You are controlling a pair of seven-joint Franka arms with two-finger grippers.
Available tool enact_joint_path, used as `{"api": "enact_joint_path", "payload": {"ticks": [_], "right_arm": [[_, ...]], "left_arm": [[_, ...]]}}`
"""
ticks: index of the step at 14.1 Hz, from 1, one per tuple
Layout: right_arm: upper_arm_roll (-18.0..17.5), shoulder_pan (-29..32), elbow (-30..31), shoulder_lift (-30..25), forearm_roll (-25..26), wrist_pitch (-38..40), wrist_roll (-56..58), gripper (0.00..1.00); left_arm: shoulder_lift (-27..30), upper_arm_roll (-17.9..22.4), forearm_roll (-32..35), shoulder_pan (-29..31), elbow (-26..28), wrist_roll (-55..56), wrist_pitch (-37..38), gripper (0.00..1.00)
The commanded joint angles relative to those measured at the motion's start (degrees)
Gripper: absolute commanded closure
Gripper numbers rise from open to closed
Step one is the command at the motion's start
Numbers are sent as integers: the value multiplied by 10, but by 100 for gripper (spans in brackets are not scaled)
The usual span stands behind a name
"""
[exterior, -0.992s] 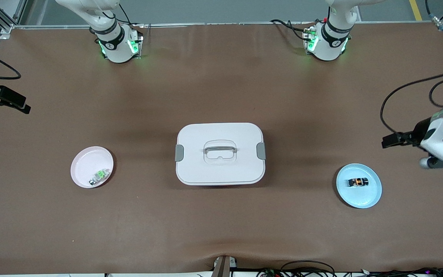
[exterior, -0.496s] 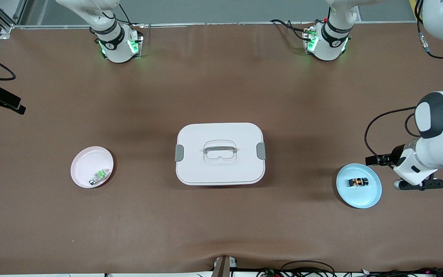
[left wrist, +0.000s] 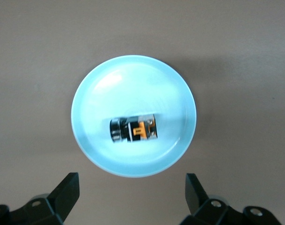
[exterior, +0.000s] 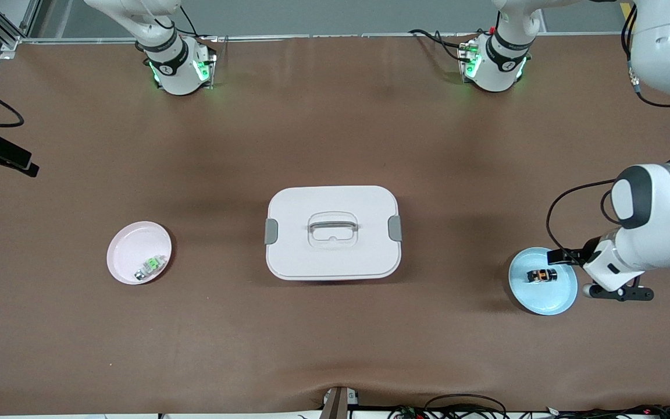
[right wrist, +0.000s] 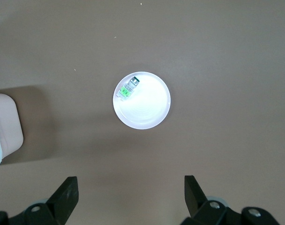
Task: Transfer orange switch to right arm and place
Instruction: 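Close the left gripper on the orange switch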
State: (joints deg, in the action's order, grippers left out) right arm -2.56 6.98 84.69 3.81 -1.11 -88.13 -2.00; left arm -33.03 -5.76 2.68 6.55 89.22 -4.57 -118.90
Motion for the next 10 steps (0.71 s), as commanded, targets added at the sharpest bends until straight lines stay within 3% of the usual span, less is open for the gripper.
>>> {"api": "enact_joint_path", "payload": {"ticks": [1, 4, 10], "right_arm": [[-6, 3, 0, -2, 5, -3, -6, 0], [-7, 1, 0, -3, 7, -7, -4, 0], [-10, 0, -1, -4, 17, -9, 1, 0]], "left_arm": [[-23, 0, 8, -5, 3, -6, -33, 0], [-32, 0, 48, -4, 23, -6, -79, 0], [-65, 0, 48, -2, 28, 4, -142, 0]]}}
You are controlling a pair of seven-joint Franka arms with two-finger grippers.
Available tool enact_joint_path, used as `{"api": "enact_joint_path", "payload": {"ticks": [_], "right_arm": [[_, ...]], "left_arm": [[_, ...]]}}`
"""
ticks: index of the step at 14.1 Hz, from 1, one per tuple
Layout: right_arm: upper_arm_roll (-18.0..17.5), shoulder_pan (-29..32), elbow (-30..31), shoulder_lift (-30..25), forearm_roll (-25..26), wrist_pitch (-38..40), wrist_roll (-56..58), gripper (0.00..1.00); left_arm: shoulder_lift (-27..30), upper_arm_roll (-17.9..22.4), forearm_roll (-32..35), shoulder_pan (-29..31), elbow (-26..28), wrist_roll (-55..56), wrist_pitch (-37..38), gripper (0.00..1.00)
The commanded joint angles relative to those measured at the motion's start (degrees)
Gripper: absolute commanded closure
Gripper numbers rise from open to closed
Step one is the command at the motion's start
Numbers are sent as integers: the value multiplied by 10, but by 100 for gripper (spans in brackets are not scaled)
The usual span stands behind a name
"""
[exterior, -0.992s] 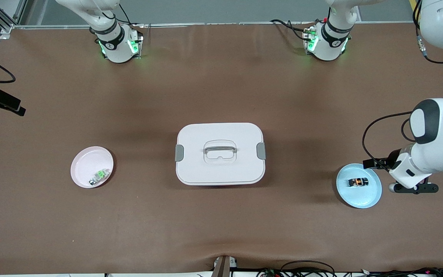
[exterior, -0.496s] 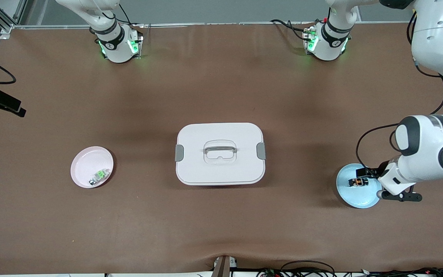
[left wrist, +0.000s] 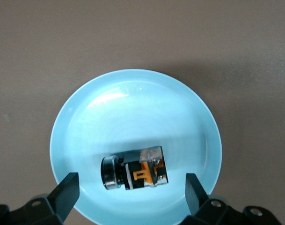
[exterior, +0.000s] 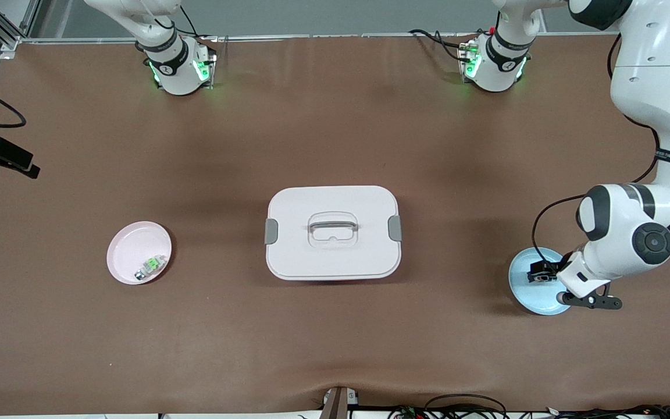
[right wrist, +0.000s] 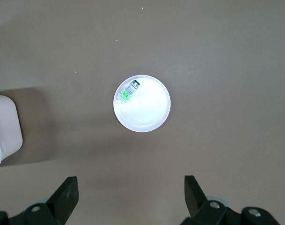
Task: Transfer orange switch to right arm and place
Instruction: 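Close the left gripper on the orange switch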
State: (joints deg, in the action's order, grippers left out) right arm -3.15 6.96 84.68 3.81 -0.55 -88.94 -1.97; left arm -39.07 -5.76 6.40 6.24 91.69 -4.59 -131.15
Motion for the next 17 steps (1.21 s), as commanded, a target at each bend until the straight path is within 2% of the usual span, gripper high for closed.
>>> {"api": "enact_joint_path", "payload": {"ticks": [1, 17], "right_arm": [[-4, 1, 0, -4, 12, -1, 0, 0], [-6, -6, 0, -8, 12, 3, 0, 0]], "left_arm": [[-7, 1, 11, 1, 3, 5, -23, 0], [-34, 1, 12, 3, 4, 10, -31, 8]]}}
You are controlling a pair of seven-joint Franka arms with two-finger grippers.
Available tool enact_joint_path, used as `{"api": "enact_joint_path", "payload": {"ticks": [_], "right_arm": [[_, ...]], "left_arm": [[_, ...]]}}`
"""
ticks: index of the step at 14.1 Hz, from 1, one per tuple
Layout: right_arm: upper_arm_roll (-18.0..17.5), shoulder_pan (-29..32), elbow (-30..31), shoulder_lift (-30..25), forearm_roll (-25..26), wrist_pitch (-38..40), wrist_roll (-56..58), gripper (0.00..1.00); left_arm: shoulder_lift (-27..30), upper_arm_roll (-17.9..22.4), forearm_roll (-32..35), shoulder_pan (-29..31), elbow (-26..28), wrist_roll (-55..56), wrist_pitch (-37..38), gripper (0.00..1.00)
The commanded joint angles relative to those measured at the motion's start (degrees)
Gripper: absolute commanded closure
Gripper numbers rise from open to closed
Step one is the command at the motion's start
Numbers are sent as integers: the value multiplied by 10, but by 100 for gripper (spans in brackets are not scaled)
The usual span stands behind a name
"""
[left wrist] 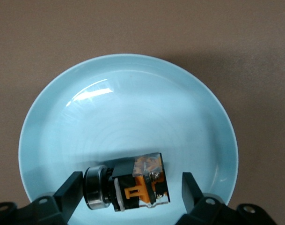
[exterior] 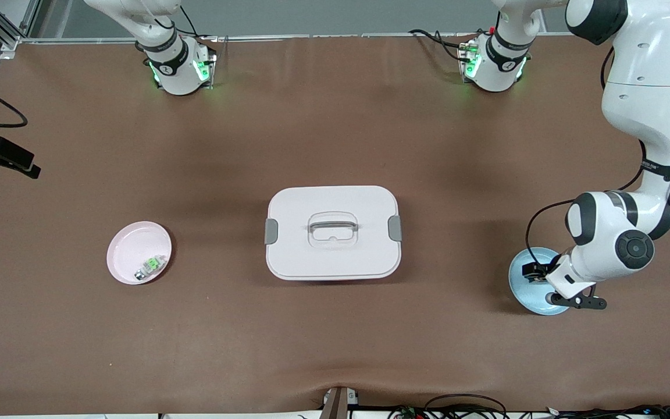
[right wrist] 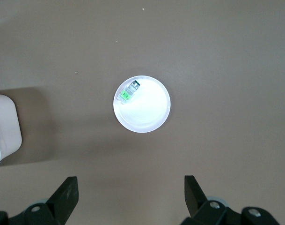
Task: Transfer orange switch to right arm and place
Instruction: 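Close the left gripper on the orange switch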
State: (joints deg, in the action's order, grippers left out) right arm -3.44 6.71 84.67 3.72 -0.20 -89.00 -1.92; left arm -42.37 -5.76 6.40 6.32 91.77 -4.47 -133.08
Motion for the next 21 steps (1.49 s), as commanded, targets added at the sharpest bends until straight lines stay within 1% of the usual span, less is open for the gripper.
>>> {"api": "enact_joint_path", "payload": {"ticks": [1, 7, 8, 10, 14, 16, 17, 18, 21], "right_arm": [[-2, -6, 0, -8, 8, 3, 0, 0], [-2, -7, 0, -8, 6, 1, 0, 0], [-2, -7, 0, -7, 1, 0, 0, 0], [-2, -8, 0, -7, 1, 1, 0, 0], [-2, -7, 0, -7, 1, -1, 0, 0], [-1, -6, 0, -6, -1, 1, -5, 0], [-1, -5, 0, -6, 0, 1, -5, 0], [-1, -6, -1, -6, 0, 2, -2, 0], [-1, -6, -6, -6, 1, 6, -6, 0]], "left_arm": [[-1, 0, 12, 1, 3, 16, -11, 10], [-2, 0, 12, 7, 11, 25, -11, 14], [-2, 0, 12, 10, 12, 25, -10, 17], [-1, 0, 12, 11, 13, 25, -11, 34], [2, 0, 12, 10, 12, 25, -10, 74], [6, 0, 12, 10, 9, 30, -6, 88], [11, 0, 12, 10, 9, 35, -5, 92], [19, 0, 11, 8, 10, 40, -3, 94], [52, -4, 8, 5, 10, 49, 29, 95]]}}
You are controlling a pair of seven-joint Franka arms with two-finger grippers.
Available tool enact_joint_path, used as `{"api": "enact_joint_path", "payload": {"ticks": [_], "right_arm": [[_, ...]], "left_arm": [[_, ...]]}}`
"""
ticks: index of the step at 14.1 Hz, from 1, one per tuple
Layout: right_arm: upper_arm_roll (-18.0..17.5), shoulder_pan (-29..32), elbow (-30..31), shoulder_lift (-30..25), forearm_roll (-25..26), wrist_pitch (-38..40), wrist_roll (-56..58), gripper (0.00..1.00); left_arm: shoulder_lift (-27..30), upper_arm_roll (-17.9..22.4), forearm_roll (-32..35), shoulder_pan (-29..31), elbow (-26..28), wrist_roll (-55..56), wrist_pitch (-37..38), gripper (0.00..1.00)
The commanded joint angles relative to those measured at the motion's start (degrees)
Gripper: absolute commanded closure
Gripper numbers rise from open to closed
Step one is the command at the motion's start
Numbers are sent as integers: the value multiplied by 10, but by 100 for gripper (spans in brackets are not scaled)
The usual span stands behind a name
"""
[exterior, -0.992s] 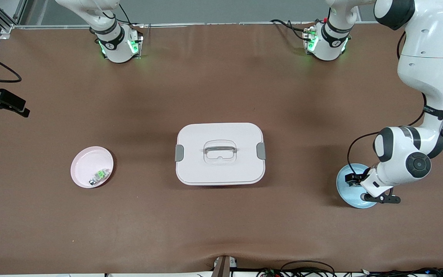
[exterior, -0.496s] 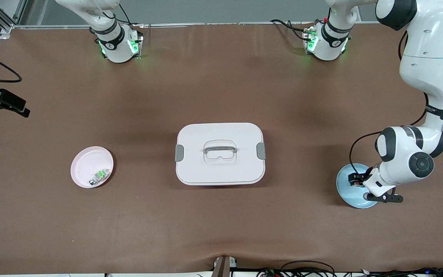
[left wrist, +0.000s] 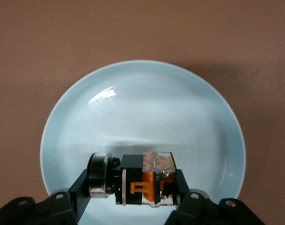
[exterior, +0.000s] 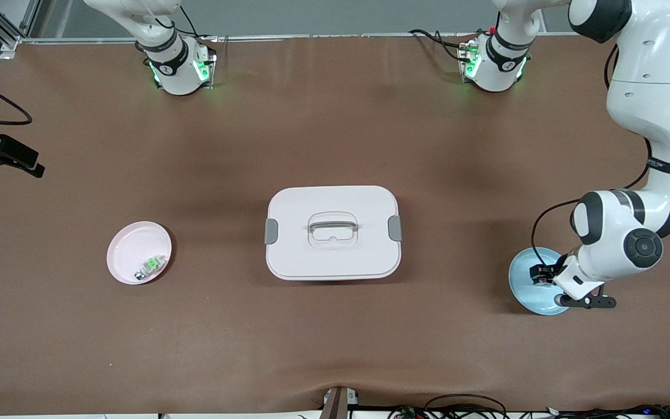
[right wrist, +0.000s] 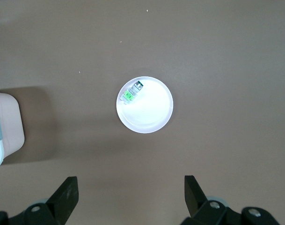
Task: Transfer orange switch to right arm and place
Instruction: 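Close the left gripper on the orange switch, then lift the orange switch with the left gripper toward the box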
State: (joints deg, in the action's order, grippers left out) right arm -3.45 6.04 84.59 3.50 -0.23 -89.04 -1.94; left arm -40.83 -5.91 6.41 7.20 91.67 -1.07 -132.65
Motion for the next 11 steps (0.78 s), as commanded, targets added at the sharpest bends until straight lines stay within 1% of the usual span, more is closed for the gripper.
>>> {"api": "enact_joint_path", "payload": {"ticks": [1, 3, 7, 11], "right_arm": [[-1, 0, -5, -4, 1, 6, -7, 0], [0, 1, -7, -5, 1, 6, -7, 0], [0, 1, -7, -5, 1, 7, -7, 0], [-1, -2, -7, -4, 5, 4, 0, 0]], "left_arm": [[48, -4, 5, -3, 10, 15, 40, 95], [73, -8, -4, -5, 9, 26, 77, 95], [129, -40, -5, -4, 8, 84, 158, 95], [164, -76, -52, -4, 6, 149, 213, 95]]}}
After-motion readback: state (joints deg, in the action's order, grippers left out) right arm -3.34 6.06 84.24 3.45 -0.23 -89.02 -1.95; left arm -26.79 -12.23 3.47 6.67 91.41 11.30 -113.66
